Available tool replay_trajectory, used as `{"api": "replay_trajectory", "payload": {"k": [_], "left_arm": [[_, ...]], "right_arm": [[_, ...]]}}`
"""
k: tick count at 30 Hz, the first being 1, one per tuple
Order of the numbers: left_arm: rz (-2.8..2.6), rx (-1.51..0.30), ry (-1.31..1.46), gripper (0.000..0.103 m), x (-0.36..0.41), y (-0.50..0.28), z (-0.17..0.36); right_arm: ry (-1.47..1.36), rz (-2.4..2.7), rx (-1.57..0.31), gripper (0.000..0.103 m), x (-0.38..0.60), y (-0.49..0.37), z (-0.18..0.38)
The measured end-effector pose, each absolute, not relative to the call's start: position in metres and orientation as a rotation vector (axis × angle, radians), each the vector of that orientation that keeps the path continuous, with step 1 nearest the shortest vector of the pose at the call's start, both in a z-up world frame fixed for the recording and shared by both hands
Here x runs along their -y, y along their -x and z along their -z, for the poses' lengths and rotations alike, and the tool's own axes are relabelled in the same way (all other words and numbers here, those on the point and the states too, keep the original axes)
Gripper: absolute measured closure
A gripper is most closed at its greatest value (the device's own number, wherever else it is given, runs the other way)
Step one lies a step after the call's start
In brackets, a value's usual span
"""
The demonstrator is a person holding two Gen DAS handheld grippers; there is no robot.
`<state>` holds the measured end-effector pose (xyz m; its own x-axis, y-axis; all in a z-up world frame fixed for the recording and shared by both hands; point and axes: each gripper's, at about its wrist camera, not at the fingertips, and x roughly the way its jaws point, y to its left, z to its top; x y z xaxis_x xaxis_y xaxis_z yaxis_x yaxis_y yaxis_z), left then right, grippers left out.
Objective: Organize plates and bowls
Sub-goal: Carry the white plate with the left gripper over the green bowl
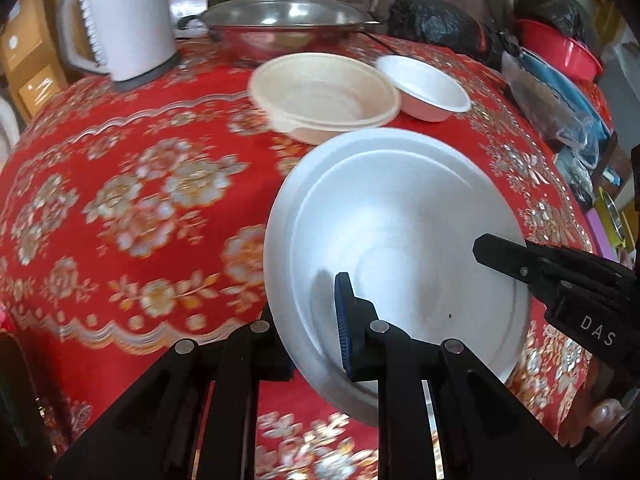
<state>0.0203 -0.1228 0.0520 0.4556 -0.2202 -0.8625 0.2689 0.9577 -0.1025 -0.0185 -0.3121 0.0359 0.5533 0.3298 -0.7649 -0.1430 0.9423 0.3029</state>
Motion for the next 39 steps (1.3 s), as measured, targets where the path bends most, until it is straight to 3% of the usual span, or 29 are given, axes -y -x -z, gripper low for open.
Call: {"api": "replay_trajectory", "payload": {"k": [39], "left_arm": [[-0.092,-0.897,0.141,0.087,-0.162,0.068,-0.112]], "right_arm": [[0.072,-0.684,-0.866,0.088,0.022,0.021,-0.085]]}}
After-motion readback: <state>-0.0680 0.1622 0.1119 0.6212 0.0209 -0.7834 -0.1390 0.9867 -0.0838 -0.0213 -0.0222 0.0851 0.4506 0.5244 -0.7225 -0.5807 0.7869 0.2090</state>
